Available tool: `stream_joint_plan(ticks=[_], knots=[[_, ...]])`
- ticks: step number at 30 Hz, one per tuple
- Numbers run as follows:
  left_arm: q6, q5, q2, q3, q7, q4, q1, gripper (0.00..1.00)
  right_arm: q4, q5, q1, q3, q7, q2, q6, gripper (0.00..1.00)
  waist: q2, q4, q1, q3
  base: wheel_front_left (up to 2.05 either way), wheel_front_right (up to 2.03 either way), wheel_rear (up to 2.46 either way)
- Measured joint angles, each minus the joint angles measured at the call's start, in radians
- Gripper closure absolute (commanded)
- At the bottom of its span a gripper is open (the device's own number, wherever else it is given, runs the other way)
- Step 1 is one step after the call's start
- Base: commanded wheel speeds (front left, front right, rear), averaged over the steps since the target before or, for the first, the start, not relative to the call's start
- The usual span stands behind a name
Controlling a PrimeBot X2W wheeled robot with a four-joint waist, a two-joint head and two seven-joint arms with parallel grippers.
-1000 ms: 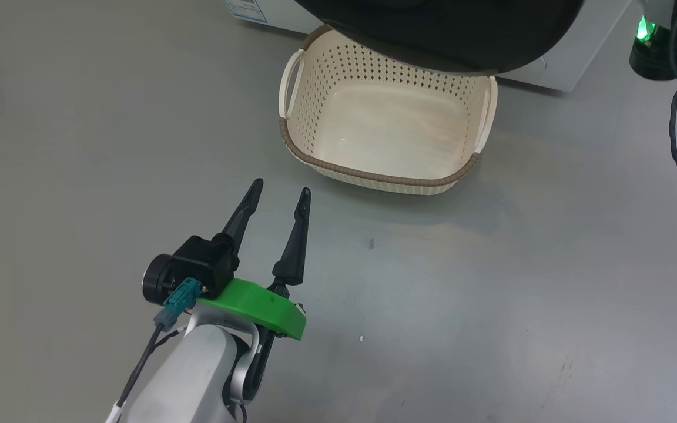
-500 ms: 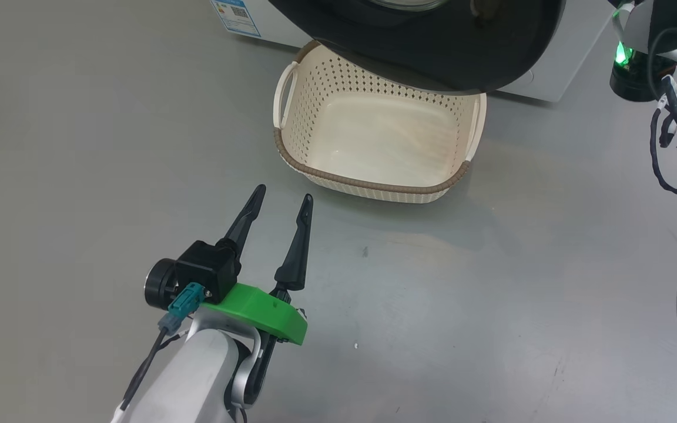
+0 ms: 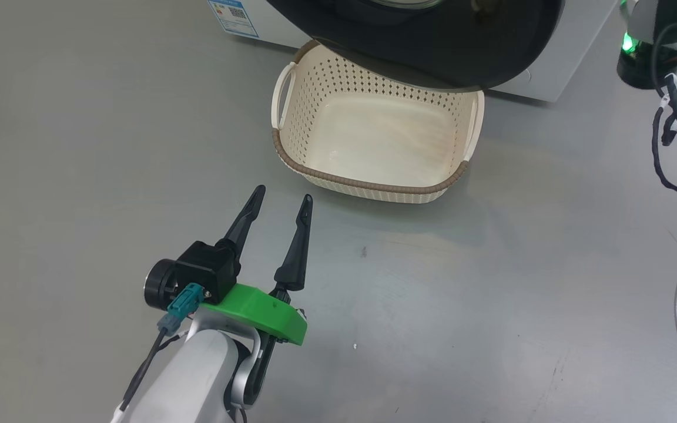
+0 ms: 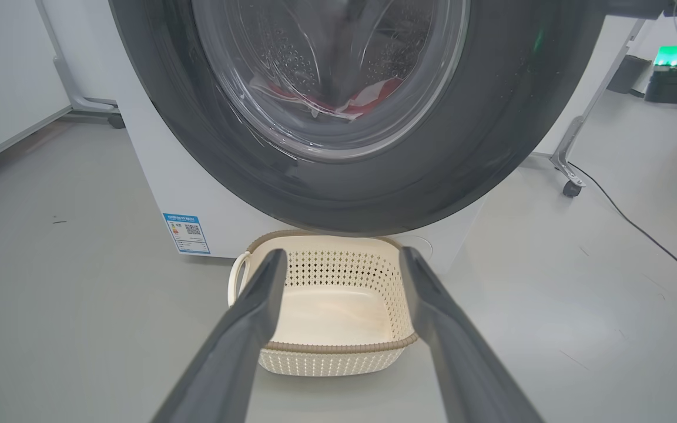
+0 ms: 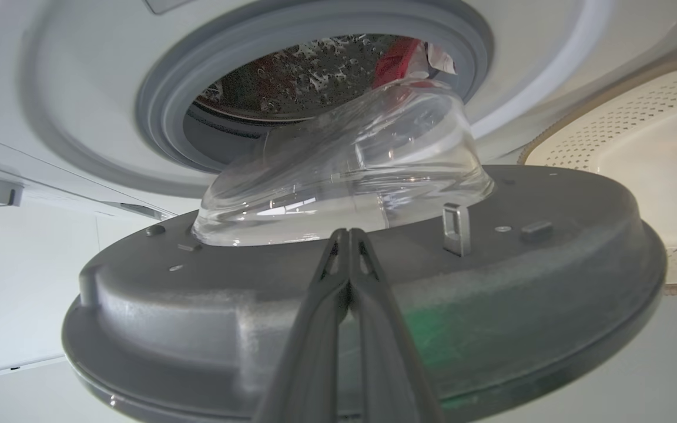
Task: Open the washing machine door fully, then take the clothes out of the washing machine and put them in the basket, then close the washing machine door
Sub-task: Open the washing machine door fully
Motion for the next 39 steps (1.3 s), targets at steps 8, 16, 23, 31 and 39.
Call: stream_joint_plan(ticks=[8, 16, 23, 31, 39], knots=[[0.000, 0.008, 0.000, 0.030, 0.000, 0.003, 0.000, 0.00, -0.073, -0.161, 0.045, 0.097, -0.126, -0.071, 0.132, 1.00, 0.0000, -0.006, 0.0000, -0.017, 0.00, 0.00, 0.00], [0.000, 0.024, 0.001, 0.063, 0.000, 0.010, 0.001, 0.00, -0.154, -0.255, 0.117, 0.155, -0.244, -0.089, 0.209, 1.00, 0.0000, -0.029, 0.0000, -0.052, 0.00, 0.00, 0.00], [0.000, 0.050, 0.001, 0.096, 0.000, 0.020, 0.014, 0.00, -0.247, -0.372, 0.223, 0.249, -0.344, -0.124, 0.216, 1.00, 0.0000, -0.061, 0.0000, -0.085, 0.00, 0.00, 0.00], [0.000, 0.079, 0.002, 0.127, 0.000, 0.037, 0.037, 0.00, -0.376, -0.463, 0.379, 0.364, -0.457, -0.140, 0.216, 1.00, 0.0000, -0.102, 0.0000, -0.126, 0.00, 0.00, 0.00], [0.000, 0.086, 0.007, 0.176, 0.000, 0.039, 0.067, 0.00, -0.453, -0.487, 0.558, 0.390, -0.570, -0.153, 0.216, 1.00, 0.0000, -0.143, 0.0000, -0.163, 0.00, 0.00, 0.00]])
